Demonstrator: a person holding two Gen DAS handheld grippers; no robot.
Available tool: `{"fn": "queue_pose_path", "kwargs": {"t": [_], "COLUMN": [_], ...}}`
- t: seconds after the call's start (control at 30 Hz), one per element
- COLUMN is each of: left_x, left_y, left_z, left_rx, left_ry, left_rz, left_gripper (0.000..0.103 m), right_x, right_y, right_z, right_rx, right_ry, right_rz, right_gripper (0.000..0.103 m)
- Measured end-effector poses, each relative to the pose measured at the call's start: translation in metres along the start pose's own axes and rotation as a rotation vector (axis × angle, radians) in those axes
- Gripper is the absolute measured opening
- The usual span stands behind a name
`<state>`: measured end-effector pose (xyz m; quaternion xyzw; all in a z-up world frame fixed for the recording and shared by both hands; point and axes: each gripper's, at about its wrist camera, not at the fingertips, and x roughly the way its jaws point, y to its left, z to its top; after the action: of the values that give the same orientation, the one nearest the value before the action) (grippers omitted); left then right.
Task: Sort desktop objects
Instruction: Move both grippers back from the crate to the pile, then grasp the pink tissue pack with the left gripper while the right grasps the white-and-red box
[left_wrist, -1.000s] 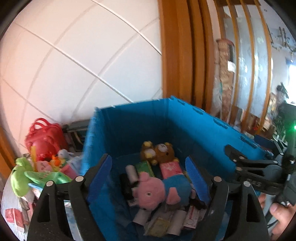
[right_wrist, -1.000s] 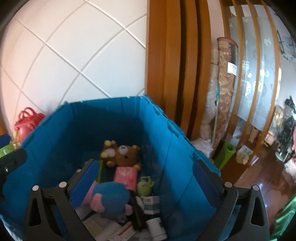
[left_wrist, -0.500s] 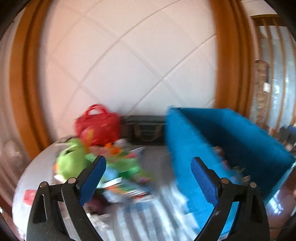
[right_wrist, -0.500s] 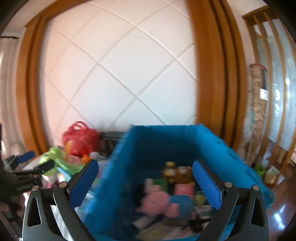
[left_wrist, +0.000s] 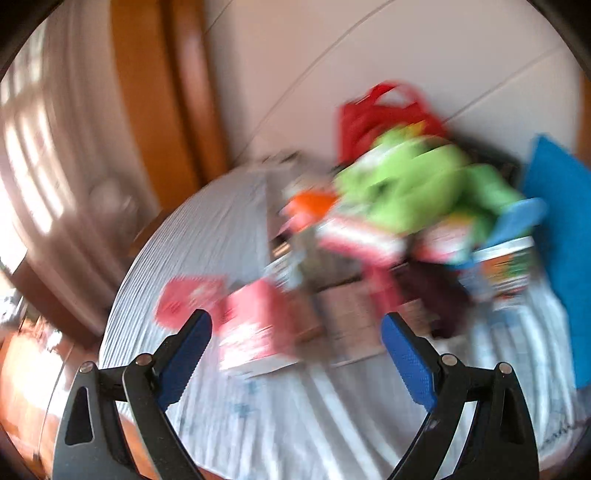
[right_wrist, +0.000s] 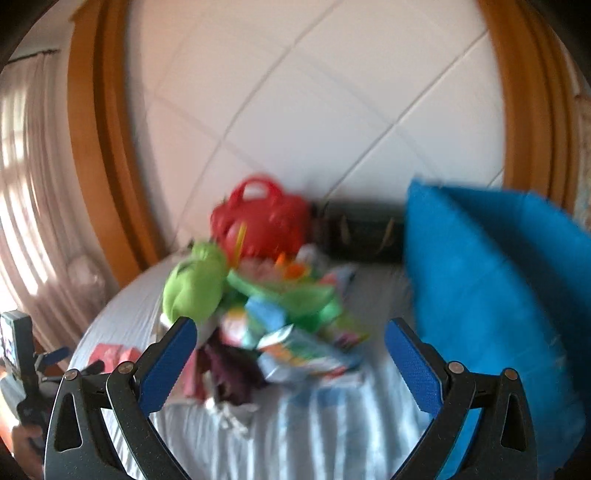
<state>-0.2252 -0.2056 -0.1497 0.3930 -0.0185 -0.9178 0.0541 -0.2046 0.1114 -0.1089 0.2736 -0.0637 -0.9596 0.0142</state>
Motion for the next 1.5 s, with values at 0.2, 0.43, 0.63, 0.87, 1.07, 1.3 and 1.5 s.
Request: {"fn": "queue_pose_path", "kwargs": {"t": [0.2, 0.43, 0.63, 0.87, 1.07, 1.3, 1.5], "left_x": [0.087, 0.154, 0.186, 0.154, 0.144, 0.164, 0.172], "left_y": [0.05, 0.05, 0.057, 0.05, 0.059, 0.062, 0.071], "left_z": [-0.013, -0.013, -0.025, -0.056, -0.07, -0.069, -0.079], "left_rx": [-0.04, -0.043, -0.105, 0.064, 0.081, 0.005, -0.09], "left_ry": [0.148, 0.228, 0.287, 0.321, 0.33, 0.397, 0.438], "left_rz": [0.019, -0.052, -0.082, -0.034, 0.003, -0.025, -0.086], "left_gripper": [0.094, 0.094, 0.096, 0.094, 0.095, 0.097, 0.091], "right_x": [0.076, 0.135, 0.168, 0.212, 0.238, 0.254, 0.276], "right_y": [0.037, 0.051, 0.07, 0.104, 0.112, 0.114, 0.13], "right_z": [-0.049, -0.086, -0.105, -0.127, -0.138, -0.132, -0.143], "right_rx": [-0.007, -0.002, -0.019, -0.074, -0.067, -0.059, -0.088], "right_ry": [0.187, 0.339, 0.425, 0.515, 0.586, 0.607, 0.668], "right_rz": [-0.043, -0.077, -0.058, 0.004, 0.062, 0.094, 0.117], "right_gripper": [0.103, 0.103, 0.103, 0.103, 0.087, 0.047, 0.036]}}
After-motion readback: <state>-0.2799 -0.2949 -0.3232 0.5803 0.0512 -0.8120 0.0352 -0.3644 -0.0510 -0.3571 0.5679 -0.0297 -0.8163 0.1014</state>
